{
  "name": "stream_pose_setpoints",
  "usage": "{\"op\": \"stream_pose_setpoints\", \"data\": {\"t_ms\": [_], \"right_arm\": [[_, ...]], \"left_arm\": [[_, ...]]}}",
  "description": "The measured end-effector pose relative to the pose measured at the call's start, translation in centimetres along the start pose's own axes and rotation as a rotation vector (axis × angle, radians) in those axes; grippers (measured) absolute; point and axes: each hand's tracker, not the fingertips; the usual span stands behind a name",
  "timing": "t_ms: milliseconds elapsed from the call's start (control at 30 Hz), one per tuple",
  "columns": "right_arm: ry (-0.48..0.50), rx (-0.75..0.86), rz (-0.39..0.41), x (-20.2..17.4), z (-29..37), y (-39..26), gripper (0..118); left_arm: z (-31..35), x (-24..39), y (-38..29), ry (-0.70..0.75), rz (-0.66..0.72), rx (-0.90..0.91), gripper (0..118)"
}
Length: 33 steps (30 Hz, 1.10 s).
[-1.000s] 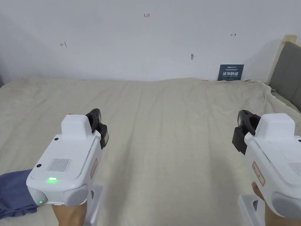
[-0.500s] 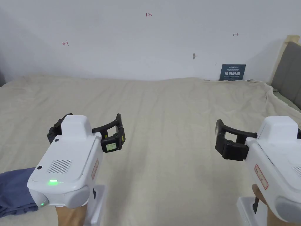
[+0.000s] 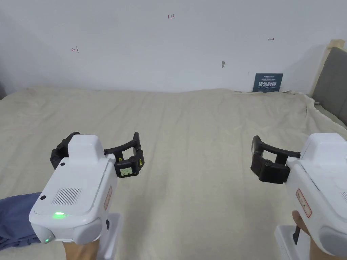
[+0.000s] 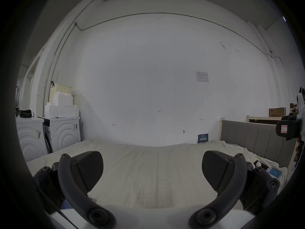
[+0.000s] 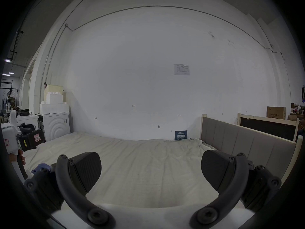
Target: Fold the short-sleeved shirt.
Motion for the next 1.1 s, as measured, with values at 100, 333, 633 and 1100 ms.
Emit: {"op": "stream_pose_setpoints", "data": {"t_ms": [100,333,633,1100], "right_arm": [[0.000,0.002,0.002,-0.05,0.03,0.04,118],[-0.003,0.008,0.006,-0.14,0.03,0.23,118],[0.006,0.011,0.008,-0.25,0.01,0.28,118],[-0.001,0.020,0.009,-0.21,0.08,0.46,118]], "left_arm": [[0.01,0.04,0.01,0.005,-0.006,0.001,118],[0.04,0.13,0.04,0.014,-0.012,0.012,118],[0.05,0.07,0.21,0.010,-0.014,0.018,118],[0.22,0.00,0.39,0.010,-0.010,0.024,118]]}}
